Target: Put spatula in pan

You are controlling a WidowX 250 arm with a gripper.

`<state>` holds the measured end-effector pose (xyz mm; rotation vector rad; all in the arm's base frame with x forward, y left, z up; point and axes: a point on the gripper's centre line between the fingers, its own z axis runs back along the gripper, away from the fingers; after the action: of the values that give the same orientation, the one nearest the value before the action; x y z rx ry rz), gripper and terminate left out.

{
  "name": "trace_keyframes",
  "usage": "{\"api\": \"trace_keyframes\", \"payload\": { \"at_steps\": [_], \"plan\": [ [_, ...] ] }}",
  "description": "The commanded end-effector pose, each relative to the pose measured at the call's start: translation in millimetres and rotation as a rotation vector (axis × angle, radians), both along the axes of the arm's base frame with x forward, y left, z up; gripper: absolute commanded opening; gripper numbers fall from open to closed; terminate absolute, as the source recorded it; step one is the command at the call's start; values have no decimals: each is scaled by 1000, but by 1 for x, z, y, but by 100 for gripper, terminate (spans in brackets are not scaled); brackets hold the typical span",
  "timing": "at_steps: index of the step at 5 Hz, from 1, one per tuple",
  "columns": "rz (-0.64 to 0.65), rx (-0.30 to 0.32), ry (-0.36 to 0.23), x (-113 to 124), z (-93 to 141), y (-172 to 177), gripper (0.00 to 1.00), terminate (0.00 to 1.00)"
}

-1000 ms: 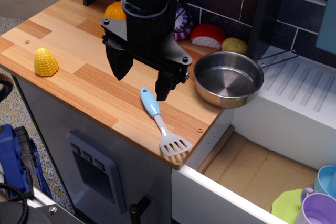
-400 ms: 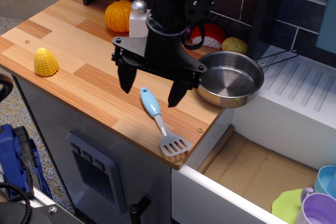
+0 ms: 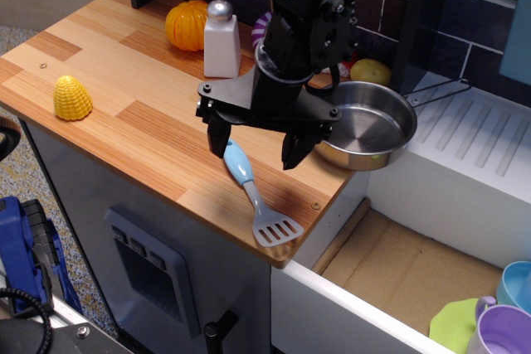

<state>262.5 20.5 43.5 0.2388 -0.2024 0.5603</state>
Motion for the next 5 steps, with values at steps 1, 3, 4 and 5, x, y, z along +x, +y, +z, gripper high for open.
{"api": "trace_keyframes", "payload": {
  "at_steps": [1, 3, 4, 5],
  "plan": [
    [24, -19, -65, 4, -7, 7, 100, 0],
    [46, -91, -88, 11, -20, 14, 100, 0],
    [61, -134, -72, 12, -27, 19, 100, 0],
    [85, -168, -58, 11, -35, 23, 100, 0]
  ]
}}
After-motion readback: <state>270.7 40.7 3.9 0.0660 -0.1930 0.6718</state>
